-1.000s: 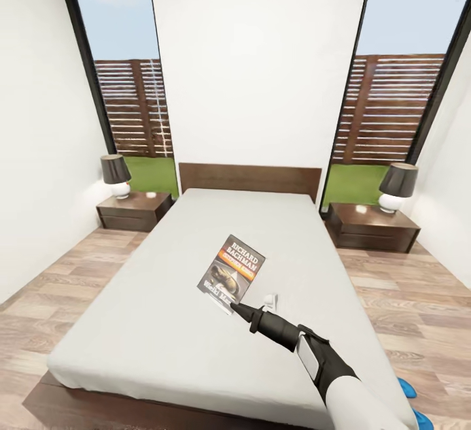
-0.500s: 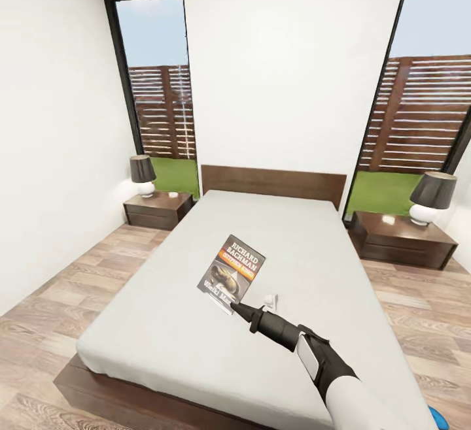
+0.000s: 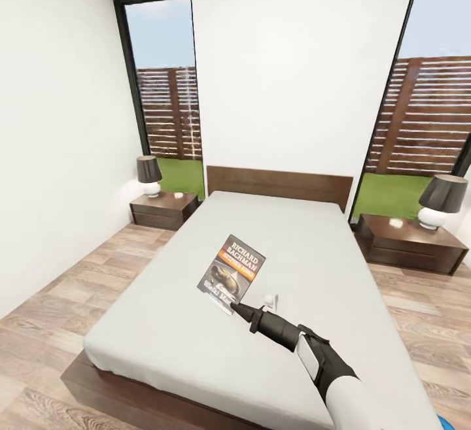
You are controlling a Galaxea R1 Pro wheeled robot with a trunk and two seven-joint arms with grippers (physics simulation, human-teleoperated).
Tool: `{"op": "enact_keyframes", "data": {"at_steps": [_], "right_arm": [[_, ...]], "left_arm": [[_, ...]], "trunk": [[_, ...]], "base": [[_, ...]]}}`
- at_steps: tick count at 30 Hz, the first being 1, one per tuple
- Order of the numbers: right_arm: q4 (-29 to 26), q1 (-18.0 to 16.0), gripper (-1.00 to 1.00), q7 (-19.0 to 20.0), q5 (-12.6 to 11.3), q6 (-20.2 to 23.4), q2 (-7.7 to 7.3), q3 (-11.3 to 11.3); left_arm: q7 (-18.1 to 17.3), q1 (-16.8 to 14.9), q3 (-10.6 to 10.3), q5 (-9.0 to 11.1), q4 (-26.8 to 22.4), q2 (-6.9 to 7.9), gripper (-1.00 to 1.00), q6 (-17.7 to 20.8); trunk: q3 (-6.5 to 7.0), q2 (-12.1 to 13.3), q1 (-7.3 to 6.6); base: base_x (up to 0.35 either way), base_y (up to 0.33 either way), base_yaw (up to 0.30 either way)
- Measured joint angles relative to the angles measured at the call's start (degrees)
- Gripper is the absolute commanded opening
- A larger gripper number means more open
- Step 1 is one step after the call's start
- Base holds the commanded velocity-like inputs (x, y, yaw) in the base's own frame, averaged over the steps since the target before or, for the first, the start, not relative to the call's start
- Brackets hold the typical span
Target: In the bedroom, move the book from the bed onto either nightstand, and place the two sandals side by side next to the bed.
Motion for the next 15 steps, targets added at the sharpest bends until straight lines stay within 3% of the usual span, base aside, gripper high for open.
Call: {"op": "enact_keyframes", "data": {"at_steps": [15], "right_arm": [[0.0,0.0,-1.0,0.0,0.0,0.0,0.02,0.1]], "left_arm": [[0.0,0.0,0.0,0.0,0.0,-0.6,1.0,0.0]], "trunk": [[0.49,0.0,0.0]], "base": [[0.0,0.0,0.206]]}}
